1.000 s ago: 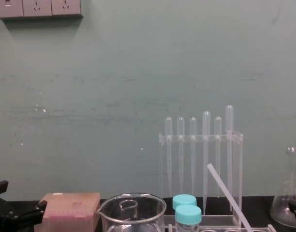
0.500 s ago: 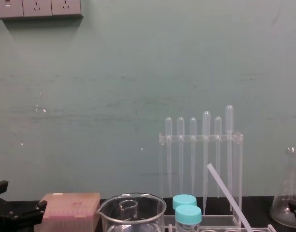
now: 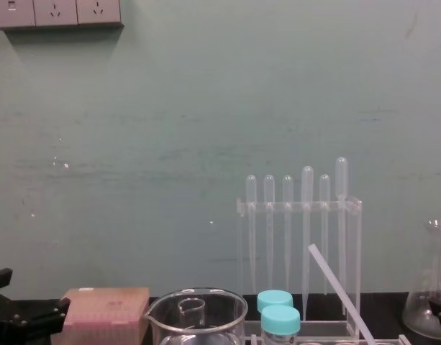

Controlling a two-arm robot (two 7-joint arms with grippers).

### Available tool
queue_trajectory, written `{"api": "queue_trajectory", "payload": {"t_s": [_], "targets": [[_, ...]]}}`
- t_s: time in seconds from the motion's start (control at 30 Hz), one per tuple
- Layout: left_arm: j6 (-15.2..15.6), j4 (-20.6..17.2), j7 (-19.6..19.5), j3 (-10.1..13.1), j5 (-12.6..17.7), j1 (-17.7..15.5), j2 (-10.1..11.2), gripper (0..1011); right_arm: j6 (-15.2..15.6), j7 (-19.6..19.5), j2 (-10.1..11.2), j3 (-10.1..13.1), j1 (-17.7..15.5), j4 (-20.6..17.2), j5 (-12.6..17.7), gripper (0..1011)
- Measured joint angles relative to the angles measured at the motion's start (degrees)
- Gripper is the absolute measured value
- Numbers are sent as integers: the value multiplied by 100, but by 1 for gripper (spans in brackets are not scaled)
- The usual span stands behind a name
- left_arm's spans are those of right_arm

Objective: Pick up the stirring rod with one hand, then place it down.

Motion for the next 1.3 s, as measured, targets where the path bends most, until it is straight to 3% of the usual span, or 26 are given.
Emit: {"api": "queue_trajectory", "payload": {"t_s": [1.3], "targets": [[0, 0, 0, 0, 0, 0, 0, 1000, 0, 0, 0, 0, 0, 0, 0, 1003]]}}
